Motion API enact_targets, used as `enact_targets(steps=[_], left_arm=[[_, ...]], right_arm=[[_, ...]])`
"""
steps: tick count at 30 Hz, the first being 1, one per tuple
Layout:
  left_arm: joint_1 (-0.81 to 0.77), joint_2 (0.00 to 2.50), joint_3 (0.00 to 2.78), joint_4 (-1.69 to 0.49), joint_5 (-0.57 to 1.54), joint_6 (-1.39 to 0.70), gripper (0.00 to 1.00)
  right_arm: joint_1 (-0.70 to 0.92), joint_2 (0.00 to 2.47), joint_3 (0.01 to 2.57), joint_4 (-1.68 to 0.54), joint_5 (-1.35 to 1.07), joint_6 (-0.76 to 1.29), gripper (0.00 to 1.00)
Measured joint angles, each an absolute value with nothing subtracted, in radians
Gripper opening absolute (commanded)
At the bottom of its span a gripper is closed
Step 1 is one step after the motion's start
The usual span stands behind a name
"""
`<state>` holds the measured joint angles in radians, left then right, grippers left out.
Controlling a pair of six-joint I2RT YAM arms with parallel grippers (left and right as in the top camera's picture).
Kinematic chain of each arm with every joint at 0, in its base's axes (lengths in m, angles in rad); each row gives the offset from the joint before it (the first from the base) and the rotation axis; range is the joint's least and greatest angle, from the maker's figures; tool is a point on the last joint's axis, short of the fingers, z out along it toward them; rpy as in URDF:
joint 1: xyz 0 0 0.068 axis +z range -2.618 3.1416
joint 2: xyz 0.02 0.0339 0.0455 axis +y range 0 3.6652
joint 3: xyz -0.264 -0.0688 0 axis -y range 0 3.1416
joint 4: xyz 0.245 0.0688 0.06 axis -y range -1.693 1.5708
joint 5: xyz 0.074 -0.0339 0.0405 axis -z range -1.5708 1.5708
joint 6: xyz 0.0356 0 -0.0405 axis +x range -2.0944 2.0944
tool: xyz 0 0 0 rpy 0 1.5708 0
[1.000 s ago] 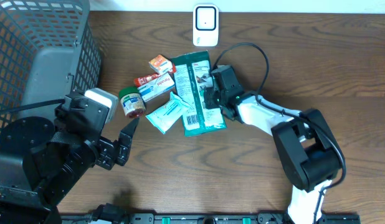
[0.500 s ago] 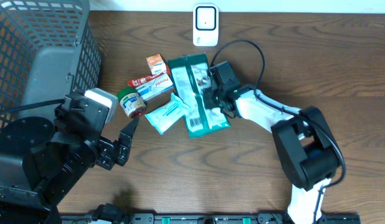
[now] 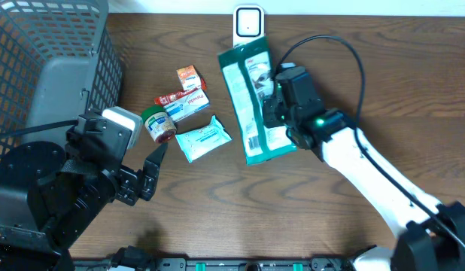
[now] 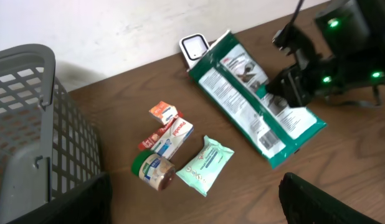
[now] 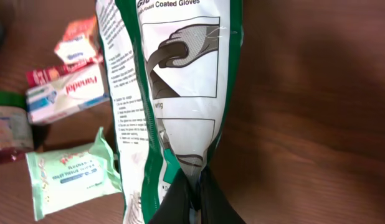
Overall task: Scan the item barcode
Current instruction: 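Grasp the glove pack with the right gripper and lift it toward the scanner, then hold the green 3M glove pack in front of the white scanner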
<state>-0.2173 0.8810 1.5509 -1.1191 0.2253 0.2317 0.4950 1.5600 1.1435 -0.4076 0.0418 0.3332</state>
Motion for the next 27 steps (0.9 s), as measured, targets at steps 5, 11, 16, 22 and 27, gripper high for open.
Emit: enact_targets(steps=[5, 11, 16, 22, 27], left_arm=[[-0.217, 0.881, 1.551, -1.119, 0.225, 0.232, 0.86], [-0.217, 0.881, 1.551, -1.119, 0.225, 0.232, 0.86], [-0.217, 0.881, 1.551, -1.119, 0.225, 0.232, 0.86], [-0.217, 0.881, 1.551, -1.119, 0.225, 0.232, 0.86], [-0.217, 0.881, 1.551, -1.119, 0.226, 0.232, 0.86]], right_arm=[[0.49, 1.553, 1.143, -0.418, 0.041, 0.389, 0.01], [0.473, 1.553, 1.143, -0.403, 0.016, 0.441, 0.01], [0.46, 1.553, 1.182, -0.391, 0.086, 0.399, 0.01], [0.464, 1.554, 1.42, -0.348, 0.328, 0.184, 0.01], [0.479, 1.647, 1.544, -0.204, 0.534, 0.004, 0.01]])
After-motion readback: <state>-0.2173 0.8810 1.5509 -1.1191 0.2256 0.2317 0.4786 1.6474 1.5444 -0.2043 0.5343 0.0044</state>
